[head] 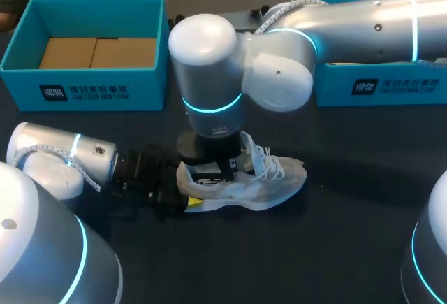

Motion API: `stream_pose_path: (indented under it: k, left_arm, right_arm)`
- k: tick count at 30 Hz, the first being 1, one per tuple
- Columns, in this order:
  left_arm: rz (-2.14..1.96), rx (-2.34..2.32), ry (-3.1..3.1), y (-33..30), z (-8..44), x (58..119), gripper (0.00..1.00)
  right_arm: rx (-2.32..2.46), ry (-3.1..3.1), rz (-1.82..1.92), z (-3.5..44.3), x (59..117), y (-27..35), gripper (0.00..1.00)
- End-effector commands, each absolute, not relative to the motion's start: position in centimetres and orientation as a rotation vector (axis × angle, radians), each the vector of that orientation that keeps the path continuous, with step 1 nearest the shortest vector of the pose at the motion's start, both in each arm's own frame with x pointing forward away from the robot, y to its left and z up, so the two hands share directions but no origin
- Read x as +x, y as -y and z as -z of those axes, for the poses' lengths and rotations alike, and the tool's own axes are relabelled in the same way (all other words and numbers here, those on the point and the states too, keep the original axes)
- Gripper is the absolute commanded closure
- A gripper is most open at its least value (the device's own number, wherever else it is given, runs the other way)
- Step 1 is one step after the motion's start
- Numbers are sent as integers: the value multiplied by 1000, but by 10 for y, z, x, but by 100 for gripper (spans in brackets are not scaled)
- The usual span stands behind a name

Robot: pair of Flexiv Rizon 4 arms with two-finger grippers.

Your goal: Take the shoe out of the shoebox, open the shoe tongue, remove and reinsert the insole, then place the shoe into the shoebox

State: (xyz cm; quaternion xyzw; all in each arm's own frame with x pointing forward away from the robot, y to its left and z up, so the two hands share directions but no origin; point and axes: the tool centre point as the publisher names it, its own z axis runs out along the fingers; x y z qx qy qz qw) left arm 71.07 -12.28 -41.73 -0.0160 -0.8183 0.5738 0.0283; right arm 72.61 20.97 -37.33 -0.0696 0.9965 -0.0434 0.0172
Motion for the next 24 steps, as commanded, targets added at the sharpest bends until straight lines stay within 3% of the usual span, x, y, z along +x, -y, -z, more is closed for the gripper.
stream_pose_path:
  k: [1, 2, 3, 8, 24]
  left_arm:
    - [-1769, -49, 2527, 124, 418, 709, 100]
    - [-1769, -49, 2527, 124, 418, 709, 100]
    - [-1769, -49, 2527, 124, 418, 709, 100]
    - [-1769, -49, 2527, 124, 418, 709, 100]
    - [-1769, -49, 2527, 124, 418, 709, 100]
  right_arm:
    - [-223, -3079, 127, 373, 729, -206, 89]
    - [-222, -3074, 125, 373, 730, -206, 78]
    - [-223, -3069, 124, 373, 731, -206, 74]
    - [-220, -3058, 117, 376, 735, -206, 64]
    - [-277, -3089, 35, 402, 742, -220, 63]
